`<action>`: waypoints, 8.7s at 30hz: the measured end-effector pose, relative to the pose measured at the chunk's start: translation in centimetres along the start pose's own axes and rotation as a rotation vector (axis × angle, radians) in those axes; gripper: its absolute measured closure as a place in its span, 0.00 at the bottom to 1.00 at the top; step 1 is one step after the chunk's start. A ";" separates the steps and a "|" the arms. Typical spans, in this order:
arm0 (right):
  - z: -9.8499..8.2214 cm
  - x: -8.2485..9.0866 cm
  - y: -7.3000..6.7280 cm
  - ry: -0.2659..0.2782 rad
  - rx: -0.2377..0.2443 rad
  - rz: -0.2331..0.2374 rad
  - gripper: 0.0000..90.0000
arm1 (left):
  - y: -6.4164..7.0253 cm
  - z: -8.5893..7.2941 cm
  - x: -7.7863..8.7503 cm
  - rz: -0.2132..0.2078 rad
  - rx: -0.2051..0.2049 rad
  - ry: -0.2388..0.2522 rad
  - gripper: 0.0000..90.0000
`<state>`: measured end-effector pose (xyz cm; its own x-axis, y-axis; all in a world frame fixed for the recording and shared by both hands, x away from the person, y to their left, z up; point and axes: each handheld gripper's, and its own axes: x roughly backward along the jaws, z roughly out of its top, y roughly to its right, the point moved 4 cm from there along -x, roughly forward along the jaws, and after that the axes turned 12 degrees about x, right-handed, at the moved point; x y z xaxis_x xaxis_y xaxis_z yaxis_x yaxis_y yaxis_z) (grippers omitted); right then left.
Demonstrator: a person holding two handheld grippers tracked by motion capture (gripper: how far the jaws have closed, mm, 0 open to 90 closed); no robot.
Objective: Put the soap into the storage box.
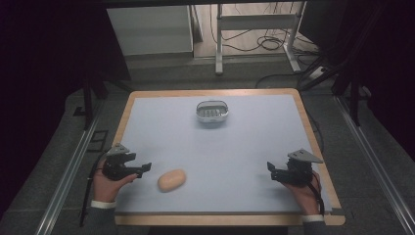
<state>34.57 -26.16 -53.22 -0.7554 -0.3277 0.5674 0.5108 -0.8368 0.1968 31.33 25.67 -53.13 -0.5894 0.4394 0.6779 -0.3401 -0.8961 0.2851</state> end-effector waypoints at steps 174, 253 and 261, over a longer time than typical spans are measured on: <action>-2.0 1.7 0.6 -0.043 0.020 -0.058 0.10 | 9.8 4.4 -5.2 -0.030 -0.376 -0.276 0.35; -2.5 1.4 0.8 -0.066 0.017 -0.067 0.10 | 10.0 10.8 -8.1 -0.046 -0.330 -0.217 0.36; -2.6 1.3 0.8 -0.067 0.018 -0.066 0.10 | 10.3 11.4 -8.2 -0.040 -0.342 -0.216 0.36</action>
<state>32.93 -28.40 -54.35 -0.7589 -0.2411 0.6049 0.4684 -0.8474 0.2500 41.00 12.17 -48.04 -0.4153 0.4179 0.8080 -0.6057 -0.7897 0.0971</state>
